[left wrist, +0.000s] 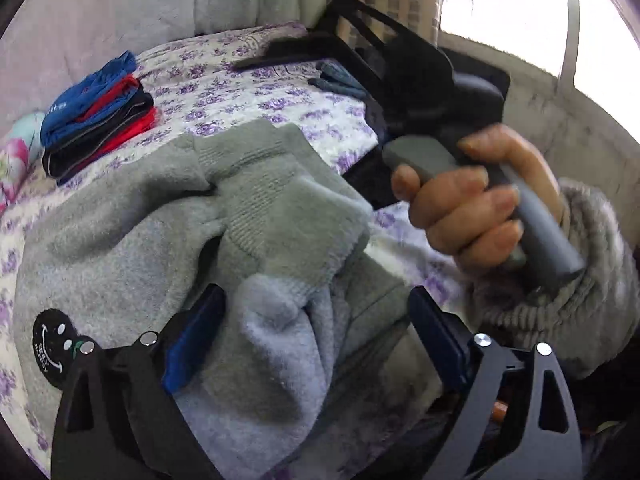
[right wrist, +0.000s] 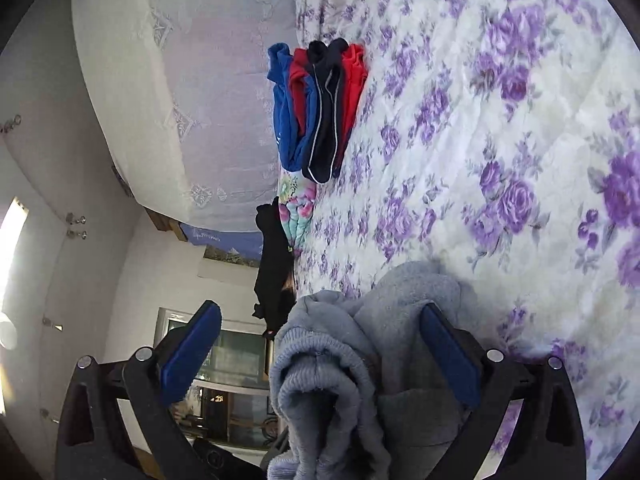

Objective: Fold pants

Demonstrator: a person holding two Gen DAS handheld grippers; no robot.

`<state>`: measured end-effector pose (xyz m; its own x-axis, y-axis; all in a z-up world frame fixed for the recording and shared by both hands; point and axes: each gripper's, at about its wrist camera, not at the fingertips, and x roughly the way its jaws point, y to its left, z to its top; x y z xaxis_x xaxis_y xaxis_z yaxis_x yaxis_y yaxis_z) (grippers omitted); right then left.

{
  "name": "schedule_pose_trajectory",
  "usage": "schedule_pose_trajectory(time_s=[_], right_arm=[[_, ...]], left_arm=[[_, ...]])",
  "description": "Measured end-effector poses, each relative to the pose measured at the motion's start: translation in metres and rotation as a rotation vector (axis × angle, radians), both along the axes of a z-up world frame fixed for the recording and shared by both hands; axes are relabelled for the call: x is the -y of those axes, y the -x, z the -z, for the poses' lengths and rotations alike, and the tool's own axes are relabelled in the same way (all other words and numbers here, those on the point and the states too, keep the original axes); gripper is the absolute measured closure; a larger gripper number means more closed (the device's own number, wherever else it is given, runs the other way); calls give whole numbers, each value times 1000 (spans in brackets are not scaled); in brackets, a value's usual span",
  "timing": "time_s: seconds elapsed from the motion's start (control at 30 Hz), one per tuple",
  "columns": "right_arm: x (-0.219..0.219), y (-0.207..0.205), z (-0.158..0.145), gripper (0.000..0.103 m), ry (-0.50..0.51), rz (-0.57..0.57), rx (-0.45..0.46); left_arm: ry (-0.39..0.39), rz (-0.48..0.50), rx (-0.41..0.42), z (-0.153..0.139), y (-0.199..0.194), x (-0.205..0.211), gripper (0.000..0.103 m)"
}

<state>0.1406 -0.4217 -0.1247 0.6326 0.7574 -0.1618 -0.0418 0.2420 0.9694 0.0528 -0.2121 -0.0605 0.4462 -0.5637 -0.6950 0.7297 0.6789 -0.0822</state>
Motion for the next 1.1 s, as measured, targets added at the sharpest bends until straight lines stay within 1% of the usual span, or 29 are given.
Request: schedule_pose_trajectory(time_s=[0.07,0.1,0.13,0.17,0.23,0.3,0.33,0.37,0.4,0.47,0.53,0.57,0.6,0.63,0.67,0.7,0.73,0.77,0.8,0.83,0.87,0.9,0.93,0.97,1.03,1.07,1.1], right_arm=[[15,20,-24,4,113,102,58],[21,29,-33,3,103,119,87],[22,39,-46,3,83,112,128],[17,47,-59,3,95,89,167],[-7,58,-82,3,170,26,222],[-37,67,-93,3,201,-37,247],[-50,68,-95,3,199,-74,258],[-64,69,-96,3,203,-108,267],[-75,72,-97,3,226,-128,274],[-88,76,-91,4,314,-138,276],[-86,72,-74,5,396,-110,223],[-80,68,-61,6,439,-84,188],[-71,67,-49,17,431,-74,186],[-62,68,-41,34,396,-56,179],[-53,70,-38,39,355,-36,150],[-52,74,-42,40,344,-24,140],[-54,79,-50,35,368,-5,155],[-60,88,-64,29,434,17,194],[-72,98,-80,18,532,29,240],[-83,104,-89,14,609,27,277],[-99,111,-98,11,692,4,323],[-111,115,-101,8,753,-21,341],[-121,114,-99,7,816,-13,326],[-126,111,-92,7,893,32,293],[-125,98,-70,7,1034,116,201],[-119,88,-50,6,1040,103,130],[-107,82,-30,4,953,63,87]], left_arm=[[85,-9,-38,-13,-1,-18,14],[107,-29,-24,-21,0,-27,14],[123,-67,14,-28,3,-41,14],[133,-107,43,-34,3,-54,14],[164,-195,56,-43,0,-81,14],[150,-293,66,-45,-8,-102,13],[131,-371,83,-44,-14,-114,13],[108,-450,80,-40,-21,-126,14],[97,-499,48,-33,-28,-135,14],[77,-540,-16,-19,-38,-145,14],[49,-540,-26,-6,-40,-146,13],[51,-531,-20,0,-39,-146,10],[63,-523,-24,5,-39,-147,9],[79,-531,-33,8,-39,-148,9],[87,-537,-38,10,-39,-151,8],[95,-538,-43,9,-40,-152,8],[98,-543,-42,9,-39,-152,8],[97,-549,-36,7,-39,-154,8],[91,-557,-22,5,-40,-156,8],[80,-569,-2,2,-38,-155,8],[72,-572,5,0,-39,-155,8],[65,-573,4,-1,-39,-154,8],[60,-577,-4,0,-40,-153,8],[63,-582,-9,1,-38,-152,8],[69,-597,-11,2,-37,-152,8],[67,-601,-8,2,-37,-152,8],[61,-600,-6,2,-37,-152,8]])
